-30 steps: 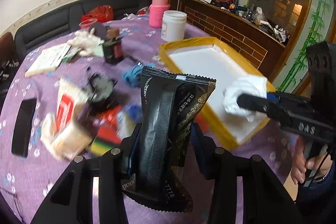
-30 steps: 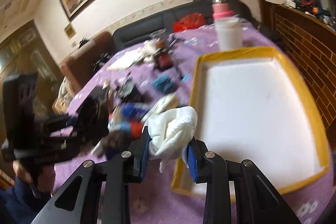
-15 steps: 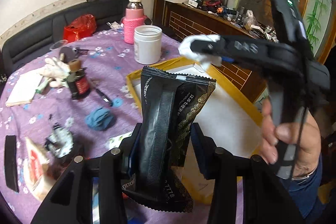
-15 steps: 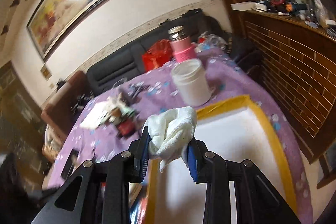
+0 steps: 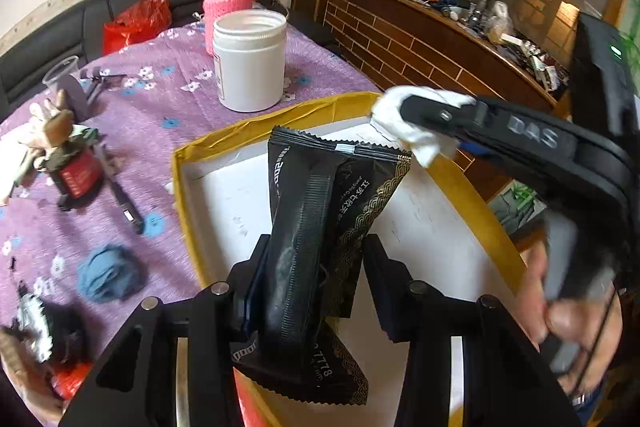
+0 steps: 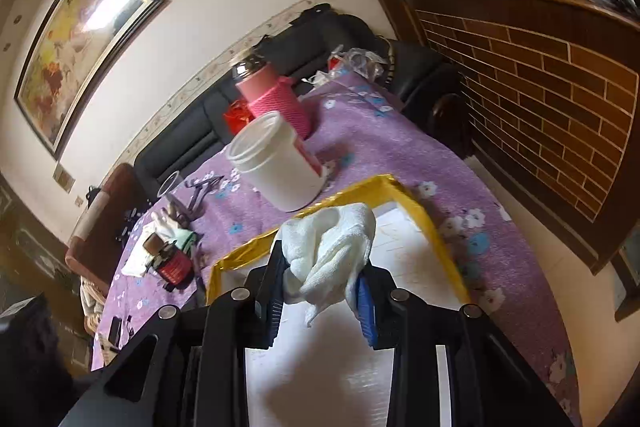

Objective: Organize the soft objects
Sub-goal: 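Carry the black bag with the left tool while the right tool carries the white cloth to the tray, then open the right tool to drop the cloth while the left tool releases the bag into the tray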

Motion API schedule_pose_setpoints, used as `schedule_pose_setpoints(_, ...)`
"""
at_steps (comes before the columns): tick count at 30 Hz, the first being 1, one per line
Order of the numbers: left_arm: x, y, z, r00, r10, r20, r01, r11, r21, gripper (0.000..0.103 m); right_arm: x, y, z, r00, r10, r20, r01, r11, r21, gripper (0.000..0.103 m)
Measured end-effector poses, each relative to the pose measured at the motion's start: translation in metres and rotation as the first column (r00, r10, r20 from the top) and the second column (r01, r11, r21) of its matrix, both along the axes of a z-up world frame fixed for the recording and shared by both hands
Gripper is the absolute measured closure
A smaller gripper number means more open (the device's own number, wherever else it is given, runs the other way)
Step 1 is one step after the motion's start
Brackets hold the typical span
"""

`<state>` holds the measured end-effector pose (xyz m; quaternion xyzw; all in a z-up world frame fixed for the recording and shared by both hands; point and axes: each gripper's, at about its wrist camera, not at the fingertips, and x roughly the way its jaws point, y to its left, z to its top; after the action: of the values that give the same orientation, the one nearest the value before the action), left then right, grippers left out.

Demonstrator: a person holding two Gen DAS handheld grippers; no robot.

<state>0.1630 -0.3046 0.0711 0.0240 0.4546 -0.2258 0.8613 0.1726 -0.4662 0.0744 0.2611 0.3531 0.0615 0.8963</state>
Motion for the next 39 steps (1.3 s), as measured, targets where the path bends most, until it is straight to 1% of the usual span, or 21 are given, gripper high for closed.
schedule_pose_setpoints(5,0.021,-0.011,-0.013,0.999,0.021,-0.036,-0.020,1.000,0.013,0.059,0.010,-0.001,-0.016,0.998,0.006,-0.055,-0.006,1.000,0.008,0.070)
schedule_pose_setpoints(10,0.030,-0.009,-0.025,0.997,0.054,-0.060,-0.053,0.998,0.015,0.059,0.014,0.007,-0.024,0.996,0.021,-0.084,-0.022,1.000,-0.009,0.070)
schedule_pose_setpoints(12,0.034,-0.007,-0.032,0.995,0.066,-0.081,-0.065,0.998,0.019,0.059,0.018,0.012,-0.029,0.994,0.032,-0.103,-0.033,0.999,-0.015,0.070)
schedule_pose_setpoints(15,0.037,-0.005,-0.039,0.992,0.067,-0.109,-0.067,0.998,0.002,0.059,0.020,0.016,-0.034,0.992,0.035,-0.120,-0.037,0.999,-0.021,0.068)
schedule_pose_setpoints(18,0.036,-0.005,-0.045,0.991,0.072,-0.113,-0.073,0.997,0.003,0.059,0.021,0.015,-0.037,0.991,0.032,-0.128,-0.036,0.999,-0.025,0.068)
schedule_pose_setpoints(20,0.035,-0.004,-0.045,0.991,0.072,-0.112,-0.073,0.997,-0.005,0.058,0.023,0.016,-0.038,0.990,0.035,-0.133,-0.038,0.999,-0.022,0.066)
schedule_pose_setpoints(21,0.034,-0.004,-0.044,0.991,0.072,-0.110,-0.074,0.997,-0.010,0.058,0.023,0.016,-0.038,0.990,0.037,-0.136,-0.041,0.999,-0.023,0.063)
schedule_pose_setpoints(22,0.033,-0.003,-0.043,0.991,0.074,-0.108,-0.076,0.997,-0.011,0.056,0.024,0.017,-0.039,0.989,0.040,-0.144,-0.043,0.999,-0.021,0.058)
schedule_pose_setpoints(23,0.033,-0.003,-0.043,0.991,0.076,-0.108,-0.077,0.997,-0.011,0.053,0.024,0.017,-0.040,0.988,0.042,-0.149,-0.045,0.999,-0.017,0.056)
schedule_pose_setpoints(24,0.033,-0.003,-0.042,0.991,0.076,-0.110,-0.079,0.997,-0.015,0.052,0.025,0.018,-0.040,0.988,0.045,-0.150,-0.048,0.999,-0.014,0.052)
schedule_pose_setpoints(27,0.031,-0.002,-0.042,0.990,0.078,-0.115,-0.081,0.997,-0.019,0.051,0.023,0.017,-0.038,0.989,0.043,-0.143,-0.045,0.999,-0.013,0.049)
schedule_pose_setpoints(29,0.030,-0.001,-0.042,0.990,0.078,-0.120,-0.081,0.996,-0.025,0.051,0.022,0.016,-0.037,0.989,0.040,-0.142,-0.042,0.999,-0.011,0.044)
schedule_pose_setpoints(32,0.028,-0.001,-0.039,0.990,0.076,-0.122,-0.081,0.996,-0.033,0.051,0.019,0.015,-0.034,0.991,0.033,-0.131,-0.035,0.999,-0.011,0.044)
schedule_pose_setpoints(39,0.012,0.004,-0.026,0.993,0.070,-0.092,-0.074,0.997,-0.038,0.048,0.011,0.010,-0.023,0.996,0.009,-0.090,-0.010,1.000,-0.003,0.044)
